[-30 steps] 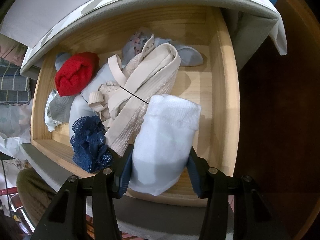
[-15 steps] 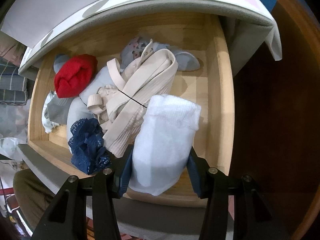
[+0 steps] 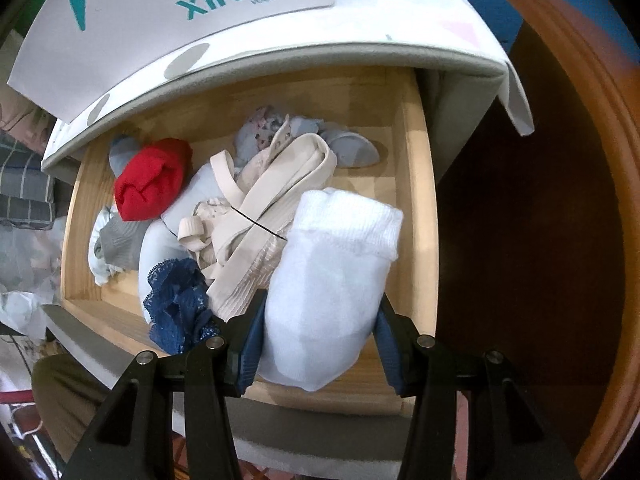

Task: Take underwear out of drawer
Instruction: 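Withdraw the left tool from the box while the right tool lifts the white underwear, then carry the white underwear into the white box and open the right tool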

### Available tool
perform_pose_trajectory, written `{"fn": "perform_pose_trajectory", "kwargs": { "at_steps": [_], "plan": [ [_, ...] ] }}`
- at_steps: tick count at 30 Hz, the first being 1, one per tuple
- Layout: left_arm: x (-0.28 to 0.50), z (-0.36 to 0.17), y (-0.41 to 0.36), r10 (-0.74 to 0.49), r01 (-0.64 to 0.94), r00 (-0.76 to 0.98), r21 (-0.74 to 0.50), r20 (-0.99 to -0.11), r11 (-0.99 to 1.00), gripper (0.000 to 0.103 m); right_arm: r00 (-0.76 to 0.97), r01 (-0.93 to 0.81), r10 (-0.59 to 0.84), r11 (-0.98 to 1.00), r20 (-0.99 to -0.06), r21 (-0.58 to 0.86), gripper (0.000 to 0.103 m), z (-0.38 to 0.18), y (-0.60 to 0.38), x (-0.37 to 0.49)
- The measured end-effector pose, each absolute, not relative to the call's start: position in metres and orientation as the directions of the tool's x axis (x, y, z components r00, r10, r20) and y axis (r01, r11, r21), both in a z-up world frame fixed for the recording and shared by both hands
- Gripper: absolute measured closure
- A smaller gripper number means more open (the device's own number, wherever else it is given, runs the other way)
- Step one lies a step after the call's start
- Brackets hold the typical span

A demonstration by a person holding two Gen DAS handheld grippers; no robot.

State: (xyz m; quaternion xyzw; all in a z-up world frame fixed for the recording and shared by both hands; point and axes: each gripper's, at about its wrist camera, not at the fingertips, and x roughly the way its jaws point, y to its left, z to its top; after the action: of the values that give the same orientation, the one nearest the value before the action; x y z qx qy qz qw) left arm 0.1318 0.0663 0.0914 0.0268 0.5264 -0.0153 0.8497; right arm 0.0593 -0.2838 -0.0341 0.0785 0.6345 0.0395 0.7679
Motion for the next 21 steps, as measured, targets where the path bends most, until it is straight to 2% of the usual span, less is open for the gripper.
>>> {"fn": "perform_pose_trajectory", "kwargs": {
  "at_steps": [5, 12, 21],
  "plan": [
    [0.118, 0.049, 0.073, -0.003, 0.014, 0.402, 0.003, -0.915, 1.0, 0.041, 0.209, 0.029, 0.166, 0.984, -0.964, 0.175, 0.056, -0.02, -0.278, 0.06],
    [0.108, 0.017, 0.067, 0.036, 0.026, 0.408, 0.051, -0.912, 0.998, 0.041, 0.257, 0.018, 0.179, 0.982, -0.95, 0.189, 0.056, 0.018, -0.281, 0.067],
    [0.107, 0.007, 0.082, -0.014, -0.044, 0.392, -0.034, -0.92, 0.998, 0.041, 0.386, -0.026, 0.157, 0.987, -0.909, 0.159, 0.056, 0.116, -0.286, 0.092]
  ]
}}
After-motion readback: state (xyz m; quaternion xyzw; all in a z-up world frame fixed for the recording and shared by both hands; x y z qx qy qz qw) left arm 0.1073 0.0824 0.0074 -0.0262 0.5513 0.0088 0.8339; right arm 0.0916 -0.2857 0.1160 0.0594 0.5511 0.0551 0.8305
